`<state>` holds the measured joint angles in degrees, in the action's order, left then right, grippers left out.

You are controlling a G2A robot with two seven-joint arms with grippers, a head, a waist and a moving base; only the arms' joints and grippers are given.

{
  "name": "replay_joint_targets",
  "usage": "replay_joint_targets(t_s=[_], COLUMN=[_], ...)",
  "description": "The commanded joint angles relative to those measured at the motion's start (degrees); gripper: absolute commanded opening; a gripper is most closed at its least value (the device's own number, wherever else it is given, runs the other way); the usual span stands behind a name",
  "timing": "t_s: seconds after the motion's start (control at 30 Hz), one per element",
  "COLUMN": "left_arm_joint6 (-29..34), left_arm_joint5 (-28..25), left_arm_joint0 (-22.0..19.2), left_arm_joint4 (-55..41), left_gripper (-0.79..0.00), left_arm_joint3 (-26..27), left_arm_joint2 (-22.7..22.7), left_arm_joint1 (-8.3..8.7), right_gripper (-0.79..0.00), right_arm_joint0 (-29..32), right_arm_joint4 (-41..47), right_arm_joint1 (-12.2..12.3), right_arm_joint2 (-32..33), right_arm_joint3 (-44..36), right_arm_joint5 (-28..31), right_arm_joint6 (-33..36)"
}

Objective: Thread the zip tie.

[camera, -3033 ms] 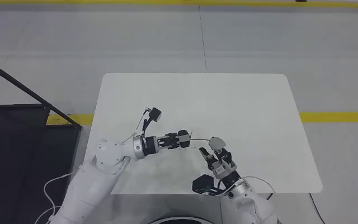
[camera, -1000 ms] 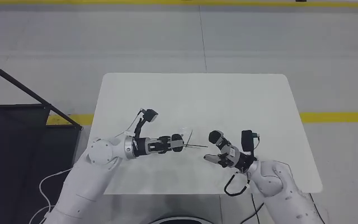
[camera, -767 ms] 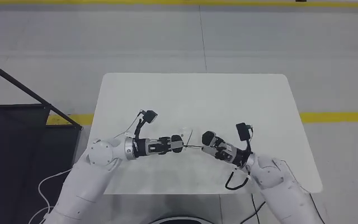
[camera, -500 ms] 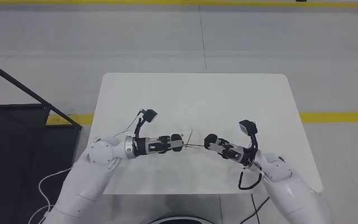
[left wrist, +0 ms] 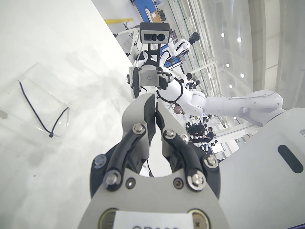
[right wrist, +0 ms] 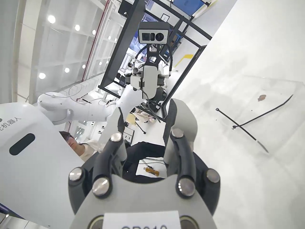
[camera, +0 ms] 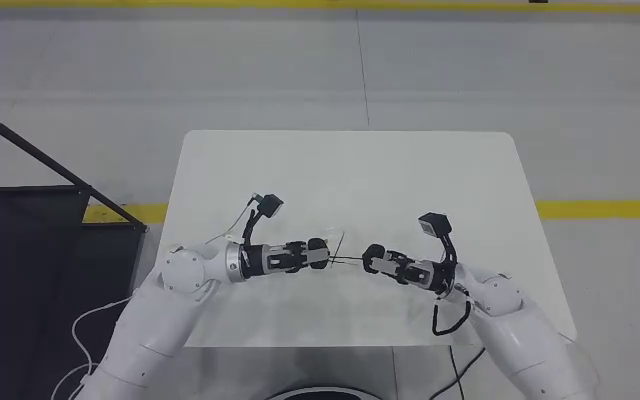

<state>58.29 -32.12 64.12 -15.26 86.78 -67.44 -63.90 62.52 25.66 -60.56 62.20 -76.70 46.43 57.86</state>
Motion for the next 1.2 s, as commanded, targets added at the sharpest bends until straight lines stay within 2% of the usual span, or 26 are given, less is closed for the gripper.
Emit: replay_joint_targets(t_s=[0.0,0.13,0.33,0.5,0.6,0.73,0.97,1.03,1.17], left_arm_joint6=[-0.37,-0.96,-1.31,-1.33,-1.26,-1.24,-1.21,-1.23,-0.96], left_arm_joint5=[0.43,0.72,1.06,1.29,1.33,1.33,1.43,1.42,1.54], left_arm_joint0=[0.00,0.05,0.01,-0.20,-0.34,-0.53,-0.75,-0.80,-0.92], left_arm_joint4=[0.16,0.45,0.85,0.94,0.92,0.90,0.70,0.67,0.71], left_gripper=[-0.785,-0.785,-0.785,-0.785,-0.785,-0.785,-0.785,-0.785,-0.785], left_arm_joint3=[0.08,0.34,0.69,0.63,0.49,0.33,0.15,0.10,0.03], left_arm_joint2=[0.01,0.23,0.83,1.23,1.45,1.70,2.07,2.14,2.39], left_arm_joint1=[0.04,0.08,0.11,0.15,0.17,0.20,0.26,0.28,0.33], right_gripper=[-0.465,-0.446,-0.508,-0.514,-0.570,-0.585,-0.708,-0.776,-0.785], right_arm_joint0=[-0.04,-0.29,-1.20,-1.91,-2.19,-2.42,-2.94,-3.08,-3.24], right_arm_joint4=[-0.05,0.03,0.62,1.41,1.65,1.68,2.10,2.16,2.15], right_arm_joint1=[0.04,0.11,0.15,0.19,0.21,0.29,0.36,0.39,0.45], right_arm_joint2=[-0.33,-1.10,-2.48,-3.31,-3.70,-4.15,-4.77,-4.93,-5.22], right_arm_joint3=[-0.03,-0.13,0.16,0.86,1.09,1.44,2.14,2.21,2.30], right_arm_joint5=[0.08,0.05,-0.28,-0.12,0.04,0.15,0.25,0.20,0.25], right_arm_joint6=[-0.08,-0.05,0.28,0.12,-0.05,-0.16,-0.25,-0.20,-0.26])
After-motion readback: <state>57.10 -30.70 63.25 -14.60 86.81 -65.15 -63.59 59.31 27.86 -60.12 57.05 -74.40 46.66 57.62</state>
